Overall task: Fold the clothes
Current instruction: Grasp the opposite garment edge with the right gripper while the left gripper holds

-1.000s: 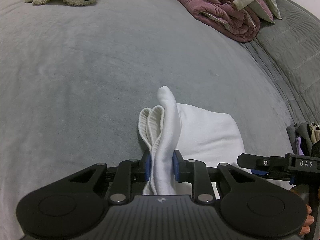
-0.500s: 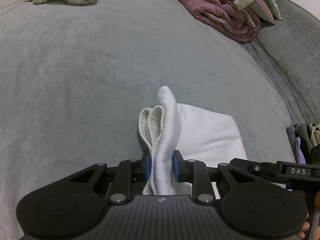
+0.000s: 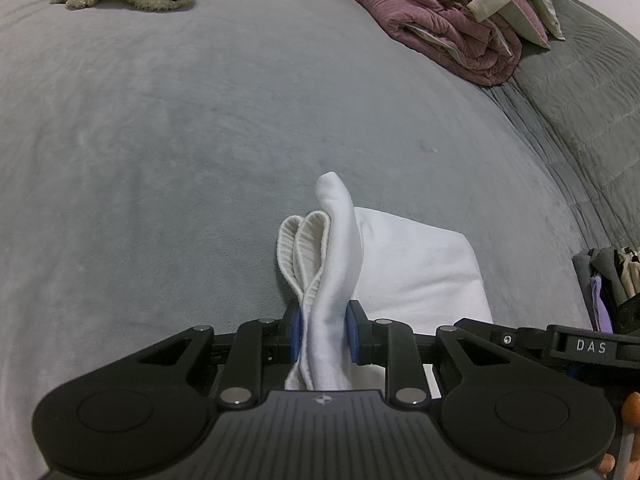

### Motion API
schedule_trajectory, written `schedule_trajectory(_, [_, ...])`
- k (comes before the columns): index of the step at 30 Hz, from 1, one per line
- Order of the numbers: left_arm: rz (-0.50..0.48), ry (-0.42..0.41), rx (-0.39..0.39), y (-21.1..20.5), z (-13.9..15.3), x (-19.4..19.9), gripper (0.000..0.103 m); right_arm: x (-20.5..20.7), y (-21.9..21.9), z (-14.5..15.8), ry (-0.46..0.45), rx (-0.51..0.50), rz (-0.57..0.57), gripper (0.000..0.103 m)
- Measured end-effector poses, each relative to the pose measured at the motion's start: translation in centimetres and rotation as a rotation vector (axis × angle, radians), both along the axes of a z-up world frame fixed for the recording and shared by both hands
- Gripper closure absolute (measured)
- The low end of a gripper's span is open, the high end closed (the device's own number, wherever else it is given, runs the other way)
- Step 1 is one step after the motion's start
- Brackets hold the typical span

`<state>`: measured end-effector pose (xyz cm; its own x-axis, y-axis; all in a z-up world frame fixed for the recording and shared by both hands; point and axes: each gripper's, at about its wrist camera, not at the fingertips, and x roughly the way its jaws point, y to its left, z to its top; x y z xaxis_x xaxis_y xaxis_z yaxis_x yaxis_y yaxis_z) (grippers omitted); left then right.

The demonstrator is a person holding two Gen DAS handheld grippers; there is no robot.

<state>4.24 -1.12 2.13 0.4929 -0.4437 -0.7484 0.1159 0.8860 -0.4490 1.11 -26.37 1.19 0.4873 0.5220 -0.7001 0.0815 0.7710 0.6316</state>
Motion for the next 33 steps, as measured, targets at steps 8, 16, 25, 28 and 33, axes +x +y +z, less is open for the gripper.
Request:
schedule_trajectory(8, [0.002, 0.004, -0.006, 0.0, 0.0, 0.2, 0.080, -0.3, 0.4, -0.1, -0.017, 0.011, 0.015, 0.071])
schedule_trajectory(16, [0.001, 0.012, -0.017, 0.2, 0.0, 0.5, 0.080, -0.4, -0.4, -0.4, 0.018, 0.047, 0.005, 0.071])
schedule_trajectory(25, [0.005, 0.014, -0.018, 0.3, -0.1, 0.6, 0.079, -0.8, 0.2, -0.1, 0.006, 0.009, 0.008, 0.071])
schedule_trajectory(28, [0.006, 0.015, -0.019, 0.2, -0.1, 0.6, 0.079, -0.9, 0.3, -0.1, -0.007, -0.001, 0.007, 0.072])
schedule_trajectory(33, [0.002, 0.012, -0.015, 0.3, -0.1, 0.5, 0.079, -1.1, 0.8, 0.1, -0.034, -0.040, 0.017, 0.073])
